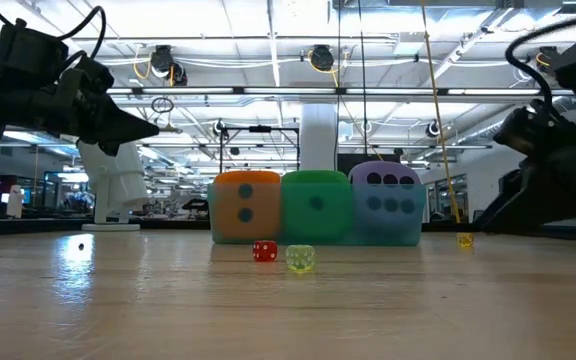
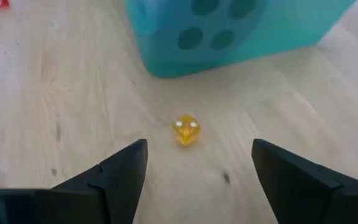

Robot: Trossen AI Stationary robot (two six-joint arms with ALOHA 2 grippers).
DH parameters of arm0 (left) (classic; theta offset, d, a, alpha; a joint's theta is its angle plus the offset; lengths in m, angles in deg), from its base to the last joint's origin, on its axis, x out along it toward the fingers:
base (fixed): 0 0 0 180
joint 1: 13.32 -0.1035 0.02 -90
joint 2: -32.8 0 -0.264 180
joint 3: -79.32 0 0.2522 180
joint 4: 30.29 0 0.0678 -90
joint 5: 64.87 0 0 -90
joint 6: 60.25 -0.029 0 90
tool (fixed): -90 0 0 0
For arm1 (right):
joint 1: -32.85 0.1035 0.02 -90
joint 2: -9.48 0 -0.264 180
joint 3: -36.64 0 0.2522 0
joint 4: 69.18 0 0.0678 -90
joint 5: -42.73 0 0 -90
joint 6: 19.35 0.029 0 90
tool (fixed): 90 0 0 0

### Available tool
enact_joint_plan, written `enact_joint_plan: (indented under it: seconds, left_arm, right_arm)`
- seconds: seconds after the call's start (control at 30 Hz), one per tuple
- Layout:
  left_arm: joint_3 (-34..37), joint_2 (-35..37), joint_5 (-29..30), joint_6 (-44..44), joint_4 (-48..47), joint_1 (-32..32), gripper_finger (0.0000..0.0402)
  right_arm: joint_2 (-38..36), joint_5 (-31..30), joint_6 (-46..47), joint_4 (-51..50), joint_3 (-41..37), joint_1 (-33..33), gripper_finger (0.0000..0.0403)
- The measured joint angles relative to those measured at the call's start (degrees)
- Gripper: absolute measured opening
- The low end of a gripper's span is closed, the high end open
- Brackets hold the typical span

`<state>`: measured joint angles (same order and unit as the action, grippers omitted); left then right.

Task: Pick & Place Dice
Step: Put the small yellow die into the green bin

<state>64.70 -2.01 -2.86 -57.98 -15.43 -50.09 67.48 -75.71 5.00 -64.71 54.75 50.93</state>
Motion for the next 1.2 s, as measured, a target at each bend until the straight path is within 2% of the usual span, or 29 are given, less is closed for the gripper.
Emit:
enact_joint_plan:
  seconds: [0.13,0.33,0.53,0.8,1.03,1.2]
  left_arm:
    - [0.0,0.0,0.0,0.4,0.0,0.0,0.0018]
    - [0.0,0.0,-0.1,0.5,0.0,0.0,0.0003]
    - [0.0,0.0,0.0,0.5,0.0,0.0,0.0019]
    - [0.0,0.0,0.0,0.6,0.1,0.0,0.0003]
    - [0.0,0.0,0.0,0.7,0.4,0.0,0.0019]
    - [0.0,0.0,0.0,0.8,0.6,0.0,0.0005]
  right_arm:
    - [5.2,-1.8,-1.6,4.2,0.2,-0.3,0.0291]
    - [11.4,1.8,-2.9,9.9,0.3,-1.6,0.0285]
    - [16.2,2.7,-5.6,16.6,0.3,-1.7,0.0271]
    - [18.5,3.1,-4.1,16.7,0.4,-1.6,0.0220]
    - [18.5,3.2,-5.6,18.0,0.4,-1.6,0.0165]
    - [18.6,3.1,-5.8,18.9,0.4,-1.6,0.0139]
